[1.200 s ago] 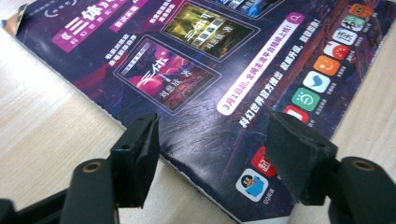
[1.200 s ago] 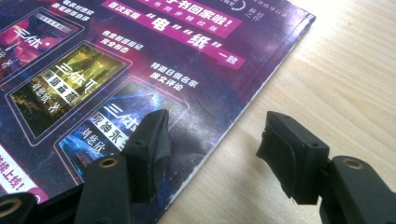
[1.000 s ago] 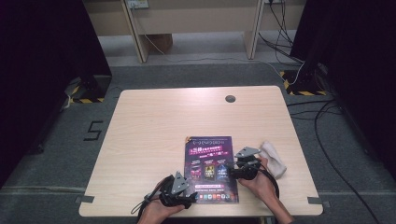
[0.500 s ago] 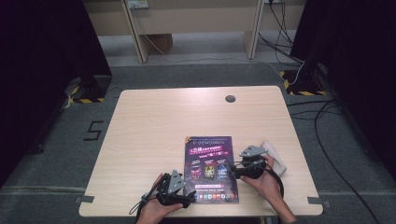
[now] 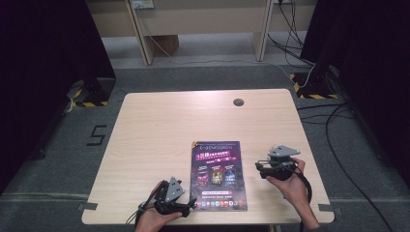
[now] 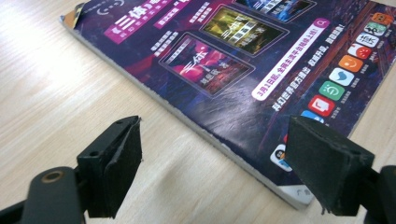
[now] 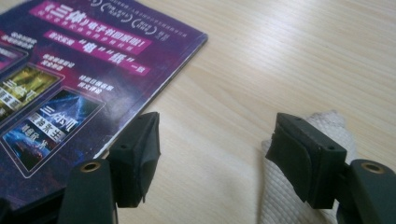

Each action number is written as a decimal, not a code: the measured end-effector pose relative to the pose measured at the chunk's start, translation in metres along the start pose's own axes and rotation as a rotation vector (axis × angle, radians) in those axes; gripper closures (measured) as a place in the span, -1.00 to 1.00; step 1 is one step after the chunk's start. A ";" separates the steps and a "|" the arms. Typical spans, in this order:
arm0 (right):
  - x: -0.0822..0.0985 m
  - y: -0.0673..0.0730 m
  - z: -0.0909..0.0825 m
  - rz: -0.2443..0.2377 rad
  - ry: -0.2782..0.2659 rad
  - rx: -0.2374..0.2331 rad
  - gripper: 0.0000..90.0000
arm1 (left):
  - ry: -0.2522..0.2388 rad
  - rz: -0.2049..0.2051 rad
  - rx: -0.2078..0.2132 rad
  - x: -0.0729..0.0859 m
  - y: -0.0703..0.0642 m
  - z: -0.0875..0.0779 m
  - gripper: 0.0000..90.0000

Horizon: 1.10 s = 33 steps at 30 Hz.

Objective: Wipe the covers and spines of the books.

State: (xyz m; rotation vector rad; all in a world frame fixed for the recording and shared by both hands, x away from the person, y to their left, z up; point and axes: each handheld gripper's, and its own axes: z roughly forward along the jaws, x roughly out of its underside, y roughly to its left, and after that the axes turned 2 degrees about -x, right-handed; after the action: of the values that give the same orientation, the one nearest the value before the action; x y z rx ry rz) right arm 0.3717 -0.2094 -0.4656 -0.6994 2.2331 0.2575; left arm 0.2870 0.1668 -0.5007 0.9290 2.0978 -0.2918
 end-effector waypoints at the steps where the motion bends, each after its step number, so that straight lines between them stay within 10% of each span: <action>1: 0.000 -0.003 -0.002 -0.001 -0.001 0.013 -0.23 | 0.001 -0.004 -0.001 0.000 0.001 0.000 -0.58; 16: 0.022 -0.051 -0.007 0.098 0.081 0.127 -0.07 | 0.019 -0.006 -0.018 0.001 0.003 0.005 -0.56; 33: 0.036 -0.063 0.008 0.158 0.130 0.027 0.23 | 0.014 -0.010 -0.001 -0.003 -0.002 0.017 -0.57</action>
State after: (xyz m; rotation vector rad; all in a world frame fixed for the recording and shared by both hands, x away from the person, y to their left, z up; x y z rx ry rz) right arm 0.3916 -0.2731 -0.4952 -0.5396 2.4159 0.2657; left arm 0.2970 0.1558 -0.5101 0.9220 2.1160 -0.2902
